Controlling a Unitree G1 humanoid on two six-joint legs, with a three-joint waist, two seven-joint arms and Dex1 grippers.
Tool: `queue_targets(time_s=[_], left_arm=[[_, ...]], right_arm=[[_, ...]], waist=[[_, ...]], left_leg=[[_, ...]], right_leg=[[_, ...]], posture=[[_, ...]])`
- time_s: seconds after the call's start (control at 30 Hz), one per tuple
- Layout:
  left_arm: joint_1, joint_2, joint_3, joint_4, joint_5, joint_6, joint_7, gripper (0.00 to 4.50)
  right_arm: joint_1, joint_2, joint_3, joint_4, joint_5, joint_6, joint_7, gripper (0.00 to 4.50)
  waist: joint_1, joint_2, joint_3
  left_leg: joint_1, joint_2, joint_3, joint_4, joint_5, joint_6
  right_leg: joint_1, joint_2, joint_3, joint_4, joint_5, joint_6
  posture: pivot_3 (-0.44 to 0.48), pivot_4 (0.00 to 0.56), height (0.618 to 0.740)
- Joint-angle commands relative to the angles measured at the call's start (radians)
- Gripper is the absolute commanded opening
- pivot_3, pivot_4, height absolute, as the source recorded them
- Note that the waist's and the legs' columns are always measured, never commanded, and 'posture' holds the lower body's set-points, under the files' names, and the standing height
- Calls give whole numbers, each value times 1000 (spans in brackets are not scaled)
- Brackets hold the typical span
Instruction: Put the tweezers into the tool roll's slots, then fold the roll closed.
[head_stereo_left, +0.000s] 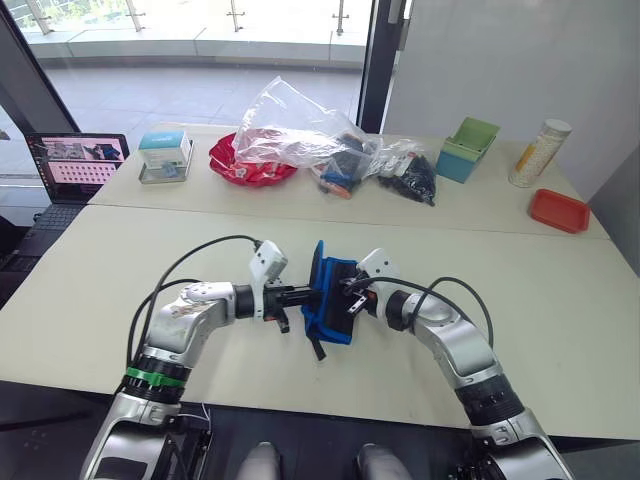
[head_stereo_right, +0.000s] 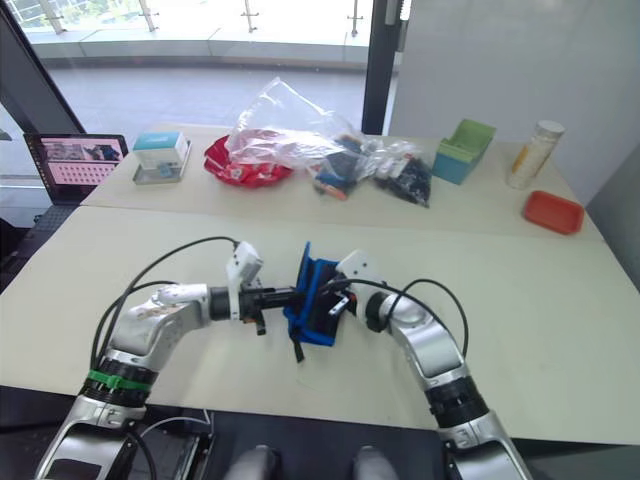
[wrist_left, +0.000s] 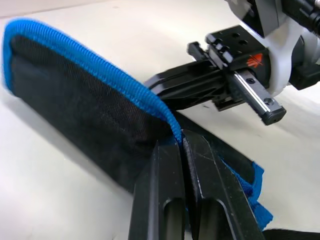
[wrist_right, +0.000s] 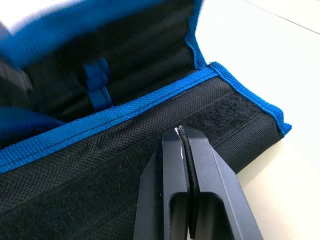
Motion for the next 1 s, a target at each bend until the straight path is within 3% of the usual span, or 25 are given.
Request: queue_targets(time_s=[0.03,0.47,0.63,0.77,1.0], left_arm=[[-36,-31,-39,56,41,-39,-6,63],[-85,-152,-107,265,144,-60,29,63],[-52,-163,-142,300,190,-62,36,63],[-32,-157,-171,309,220,-82,27,63],[-36,-140,-209,311,252,-70,14,63]], right_arm=[[47,-3,27,31,-24,64,-6,0],[67,5,-31,-77,11,130,-33,0],[32,-36,-126,-122,43,159,-29,0],[-34,-69,-193,-116,76,61,5,0],[-62,-83,-144,-133,87,-2,97,0]], waist=[[0,0,0],[17,0,-1],[29,0,-1],[31,0,-1],[30,0,-3]], left_leg=[[0,0,0,0,0,0],[0,-2,-1,2,0,0],[-1,-2,-1,4,0,0],[-3,-2,-1,4,0,0],[-2,-2,-1,4,0,0]], right_leg=[[0,0,0,0,0,0],[3,0,0,-1,0,1],[3,-1,0,-1,0,1],[3,-1,1,-3,0,2],[4,-1,0,-4,0,2]], posture=[[0,150,723],[0,150,723],[0,150,723],[0,150,723],[0,150,723]])
